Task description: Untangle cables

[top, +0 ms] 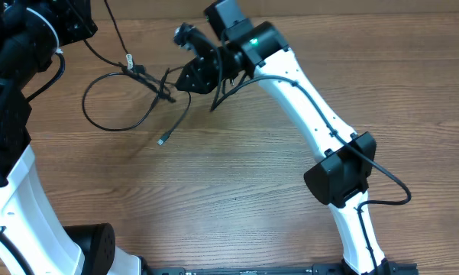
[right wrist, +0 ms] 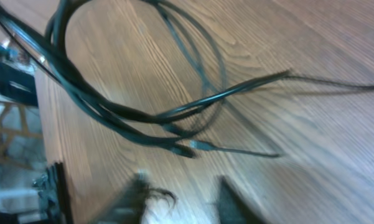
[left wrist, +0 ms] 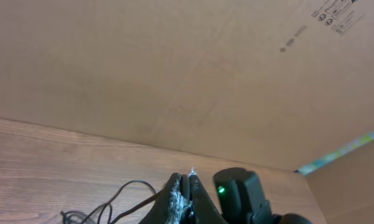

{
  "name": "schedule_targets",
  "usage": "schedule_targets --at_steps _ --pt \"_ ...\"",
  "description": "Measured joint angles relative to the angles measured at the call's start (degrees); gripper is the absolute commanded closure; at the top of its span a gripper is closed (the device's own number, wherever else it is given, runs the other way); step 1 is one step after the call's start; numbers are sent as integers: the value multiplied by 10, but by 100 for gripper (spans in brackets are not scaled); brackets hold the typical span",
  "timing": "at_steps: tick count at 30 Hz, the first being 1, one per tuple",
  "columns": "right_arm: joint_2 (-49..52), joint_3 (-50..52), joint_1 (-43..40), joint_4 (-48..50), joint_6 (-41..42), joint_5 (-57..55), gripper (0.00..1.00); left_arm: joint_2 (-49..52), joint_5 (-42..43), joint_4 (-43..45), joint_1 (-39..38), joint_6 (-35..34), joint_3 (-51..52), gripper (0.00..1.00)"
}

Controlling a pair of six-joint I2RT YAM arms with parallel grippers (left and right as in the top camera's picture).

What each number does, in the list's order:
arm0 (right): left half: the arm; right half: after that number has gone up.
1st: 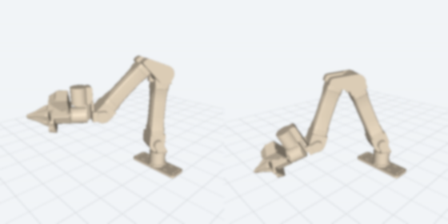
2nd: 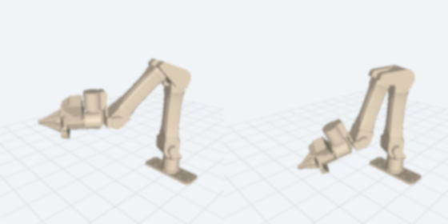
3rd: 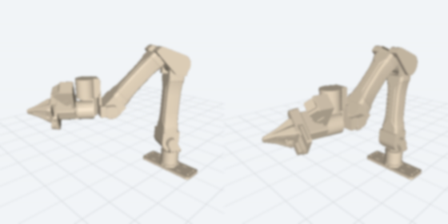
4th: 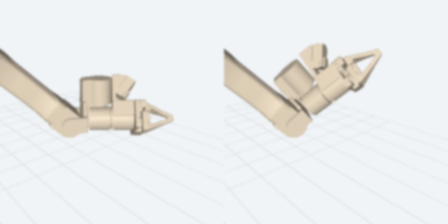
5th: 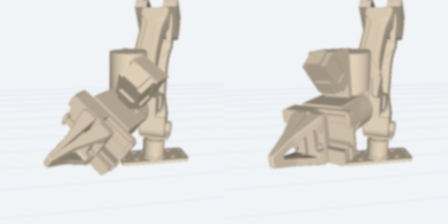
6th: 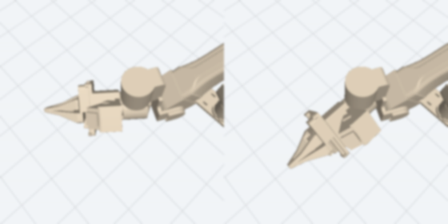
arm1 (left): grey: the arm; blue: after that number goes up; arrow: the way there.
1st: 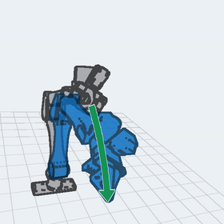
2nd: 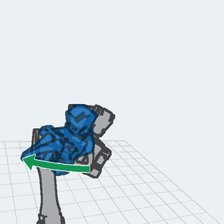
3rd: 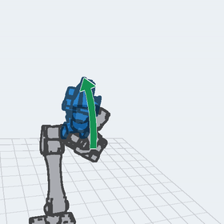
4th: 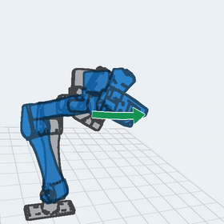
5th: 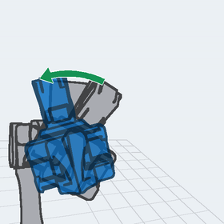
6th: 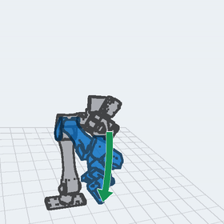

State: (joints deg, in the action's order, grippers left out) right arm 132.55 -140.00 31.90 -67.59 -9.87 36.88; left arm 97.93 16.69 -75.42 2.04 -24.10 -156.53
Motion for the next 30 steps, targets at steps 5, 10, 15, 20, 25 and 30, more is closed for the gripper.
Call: schedule_targets --at_steps 5,10,15,20,25,30 --pt "-19 0 -19 9 -37 55 19 0 37 15 0 -20 0 96" --pt "-25 0 -5 -6 -71 111 17 0 88 39 0 -52 0 96" --pt "-25 0 24 -9 -97 153 28 0 113 49 0 -76 0 96" --pt "-25 0 49 -7 -110 155 69 0 127 50 0 -87 0 96" --pt "-25 9 45 -23 -85 114 95 0 132 45 0 -88 0 96" --pt "-25 9 20 -64 -34 52 96 0 89 -7 0 -81 0 96"
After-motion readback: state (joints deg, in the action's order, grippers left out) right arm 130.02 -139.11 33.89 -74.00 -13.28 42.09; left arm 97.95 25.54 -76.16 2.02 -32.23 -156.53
